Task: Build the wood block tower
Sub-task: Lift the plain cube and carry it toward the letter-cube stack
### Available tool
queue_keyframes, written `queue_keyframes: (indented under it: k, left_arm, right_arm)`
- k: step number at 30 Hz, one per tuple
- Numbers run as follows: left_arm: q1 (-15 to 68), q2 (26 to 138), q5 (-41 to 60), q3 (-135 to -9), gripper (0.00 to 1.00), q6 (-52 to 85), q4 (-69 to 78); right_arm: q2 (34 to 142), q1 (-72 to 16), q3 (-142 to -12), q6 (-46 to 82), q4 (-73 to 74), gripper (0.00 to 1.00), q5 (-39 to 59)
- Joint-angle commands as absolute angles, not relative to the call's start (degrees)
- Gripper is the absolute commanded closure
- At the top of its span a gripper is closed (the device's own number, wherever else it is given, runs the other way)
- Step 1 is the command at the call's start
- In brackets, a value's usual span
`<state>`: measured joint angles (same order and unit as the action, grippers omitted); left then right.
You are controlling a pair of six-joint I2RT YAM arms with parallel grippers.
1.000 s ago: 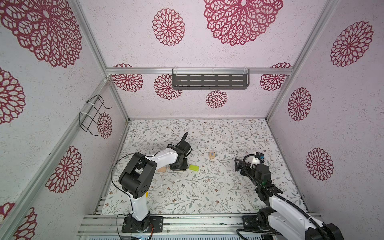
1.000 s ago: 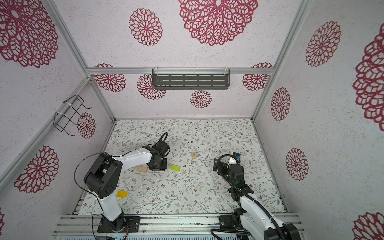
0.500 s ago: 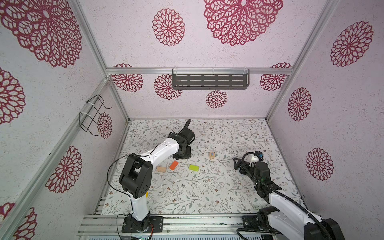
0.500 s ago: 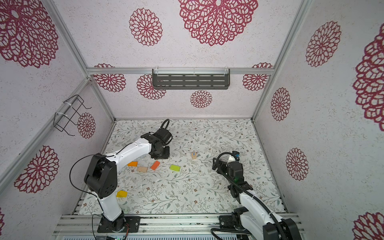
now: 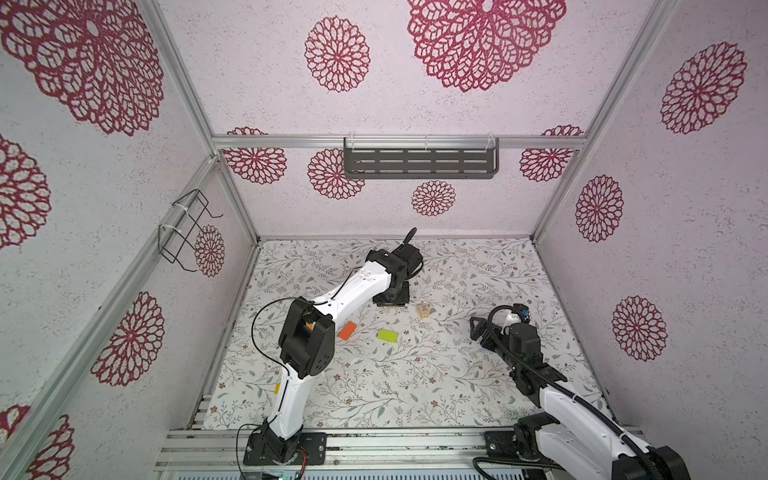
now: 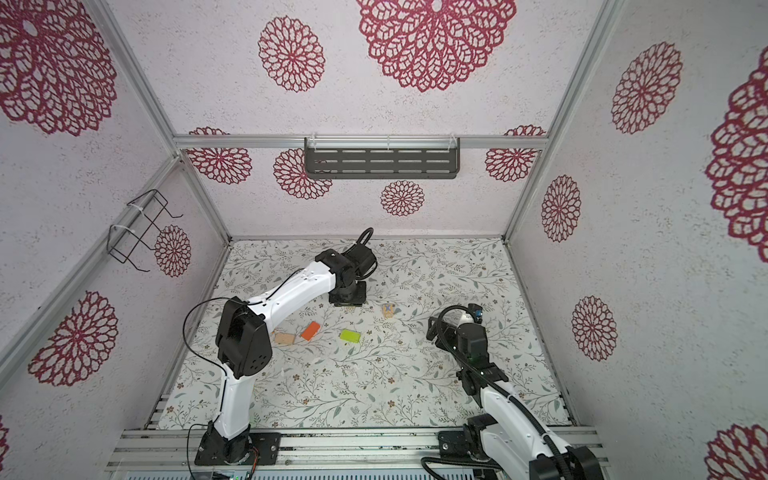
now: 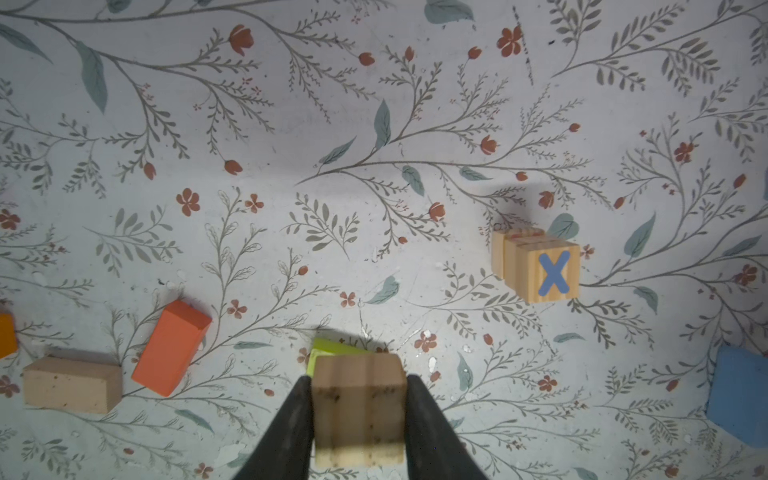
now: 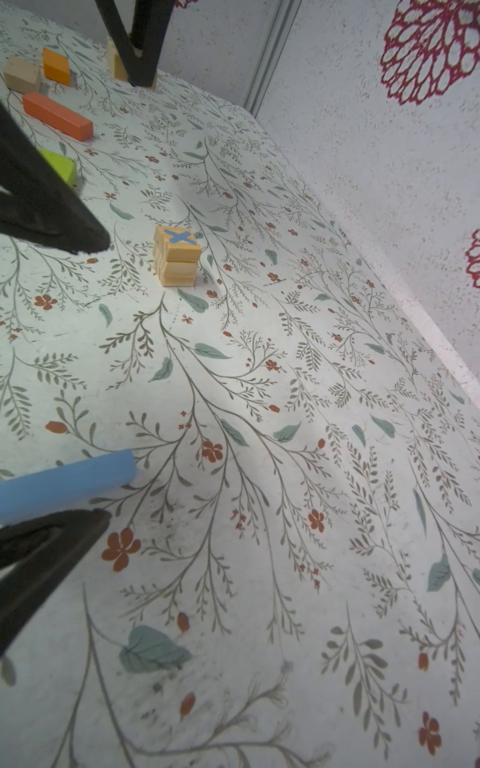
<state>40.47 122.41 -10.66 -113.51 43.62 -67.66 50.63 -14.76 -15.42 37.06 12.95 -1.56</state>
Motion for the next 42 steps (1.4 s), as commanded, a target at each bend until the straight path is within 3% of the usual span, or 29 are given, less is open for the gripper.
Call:
queue_keyframes:
  k: [1,17,42]
  left_arm:
    - [41.4,124.3,-12.7,-118.3,0.62,46.5,-71.4]
    - [46.8,137.9,-11.2,-136.8,0.62,54.1,-69.9]
    - [49.2,141.0,-13.2,-136.2,0.61,59.6,-67.4]
  right_arm:
    - [49.7,-14.3,-16.4,39.4,13.3,0.01,-3.1]
    - [49.0,-13.8,-15.7,41.0,13.0,0.01,-2.6]
    - [48.5,-13.6,-15.1,41.8,13.5,0.01,-2.3]
